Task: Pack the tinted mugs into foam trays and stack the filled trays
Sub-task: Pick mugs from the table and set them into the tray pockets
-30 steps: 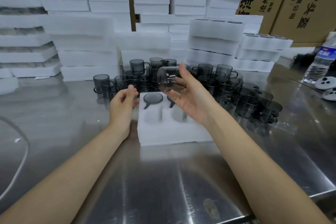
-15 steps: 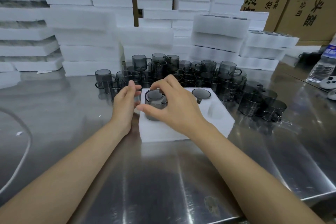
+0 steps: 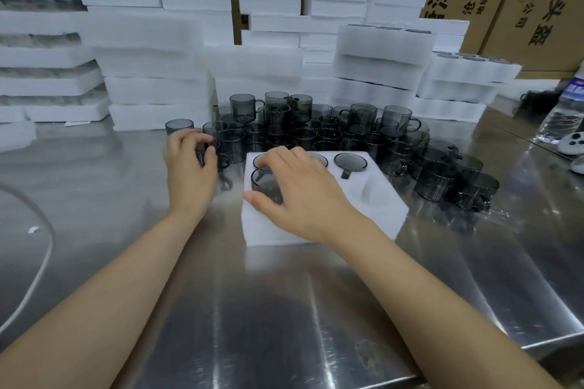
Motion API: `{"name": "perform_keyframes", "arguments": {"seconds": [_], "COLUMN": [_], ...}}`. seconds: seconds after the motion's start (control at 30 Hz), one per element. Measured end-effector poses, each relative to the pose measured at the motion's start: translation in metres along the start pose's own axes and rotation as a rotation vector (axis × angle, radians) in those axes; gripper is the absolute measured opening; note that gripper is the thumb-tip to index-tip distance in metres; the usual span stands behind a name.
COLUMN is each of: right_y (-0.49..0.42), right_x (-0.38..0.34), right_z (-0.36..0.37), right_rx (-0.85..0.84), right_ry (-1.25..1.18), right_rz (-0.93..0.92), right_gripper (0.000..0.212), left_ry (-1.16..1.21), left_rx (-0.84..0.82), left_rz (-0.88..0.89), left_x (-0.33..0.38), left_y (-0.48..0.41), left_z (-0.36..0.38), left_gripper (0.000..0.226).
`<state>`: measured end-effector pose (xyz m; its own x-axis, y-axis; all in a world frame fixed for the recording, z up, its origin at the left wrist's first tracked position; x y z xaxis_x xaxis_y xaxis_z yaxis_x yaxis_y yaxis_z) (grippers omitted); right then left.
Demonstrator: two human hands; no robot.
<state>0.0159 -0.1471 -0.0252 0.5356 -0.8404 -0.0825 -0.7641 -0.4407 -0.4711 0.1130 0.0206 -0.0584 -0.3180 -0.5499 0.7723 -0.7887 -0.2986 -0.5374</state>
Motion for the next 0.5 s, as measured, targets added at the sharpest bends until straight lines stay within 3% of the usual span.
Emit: {"name": "perform_keyframes", "arguments": {"seconds": [0.13, 0.27, 0.37, 0.5], "right_y": [0.006, 0.006, 0.003, 0.005], "right_x": [0.004, 0.007, 0.011, 0.012], "right_z": [0.010, 0.025, 0.027, 0.022], "right_rx": [-0.188, -0.407, -0.499, -0.451], "right_ry": [-0.021, 0.033, 0.023, -0.270], "right_rz": [-0.014, -0.007, -0.017, 0.000], "right_gripper": [0.075, 0.092, 0.093, 0.085], "left_ry": [-0.201, -0.267, -0.251, -0.152], "left_rx": [-0.069, -0.104, -0.102, -0.071], "left_rz": [-0.170, -0.147, -0.124, -0.066], "left_x": [-0.019, -0.020, -0.019, -0.011], "left_y": [-0.001, 0.000, 0.001, 0.002], "left_z": [0.010, 0.016, 0.017, 0.014], "left_gripper": [0.041, 0.035, 0.027, 0.014]}}
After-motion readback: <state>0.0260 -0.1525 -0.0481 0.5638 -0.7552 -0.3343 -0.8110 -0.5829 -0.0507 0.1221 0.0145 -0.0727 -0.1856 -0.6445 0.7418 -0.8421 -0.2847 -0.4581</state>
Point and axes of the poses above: each hand's wrist, its own y-axis away from the middle knuckle, its own z-axis out of the palm, x = y × z, the point moved 6 cm from there along -y, towards the middle knuckle, and after that the axes turned 7 degrees about -z, right-handed, at the moved point
